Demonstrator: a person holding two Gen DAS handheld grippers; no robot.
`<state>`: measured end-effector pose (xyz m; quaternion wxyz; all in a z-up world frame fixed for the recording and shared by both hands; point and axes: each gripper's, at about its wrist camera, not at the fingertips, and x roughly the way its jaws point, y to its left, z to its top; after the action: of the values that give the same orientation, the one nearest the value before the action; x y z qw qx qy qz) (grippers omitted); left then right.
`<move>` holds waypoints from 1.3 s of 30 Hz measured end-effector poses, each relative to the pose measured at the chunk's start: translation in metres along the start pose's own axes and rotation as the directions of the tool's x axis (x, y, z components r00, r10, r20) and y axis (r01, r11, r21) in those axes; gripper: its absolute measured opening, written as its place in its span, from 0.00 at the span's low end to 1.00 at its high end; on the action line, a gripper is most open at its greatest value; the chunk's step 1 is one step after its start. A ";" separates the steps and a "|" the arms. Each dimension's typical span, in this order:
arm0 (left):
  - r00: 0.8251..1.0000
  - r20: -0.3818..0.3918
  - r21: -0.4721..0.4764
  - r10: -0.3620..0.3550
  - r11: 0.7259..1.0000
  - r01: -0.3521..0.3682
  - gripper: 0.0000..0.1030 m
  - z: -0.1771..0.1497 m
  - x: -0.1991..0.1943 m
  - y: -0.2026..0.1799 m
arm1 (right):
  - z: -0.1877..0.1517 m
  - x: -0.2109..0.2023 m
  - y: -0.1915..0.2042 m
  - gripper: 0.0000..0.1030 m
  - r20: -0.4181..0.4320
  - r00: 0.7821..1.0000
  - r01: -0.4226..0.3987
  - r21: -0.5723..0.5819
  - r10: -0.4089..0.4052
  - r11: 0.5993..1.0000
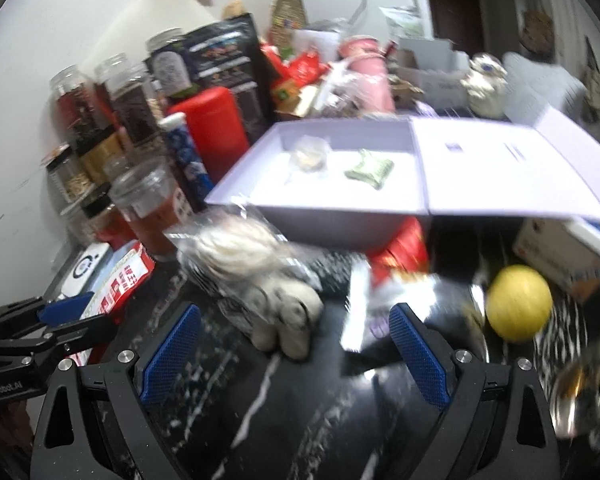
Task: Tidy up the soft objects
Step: 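Grasp the bagged white plush toy with the right gripper while the left gripper holds the snack packet, then carry the snack packet and bagged toy into the lavender box while releasing both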
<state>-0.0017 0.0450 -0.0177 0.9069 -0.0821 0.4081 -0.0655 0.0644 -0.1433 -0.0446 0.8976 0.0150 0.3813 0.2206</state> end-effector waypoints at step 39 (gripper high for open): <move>0.998 0.054 -0.019 -0.012 1.000 0.013 0.46 0.016 0.006 0.002 | 0.031 0.019 0.001 0.40 -0.052 0.995 -0.083 -0.049 0.081 0.995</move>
<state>0.0146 0.0476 -0.0119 0.9163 -0.0954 0.3835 -0.0648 0.0971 -0.1299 -0.0353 0.8781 0.0021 0.3968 0.2672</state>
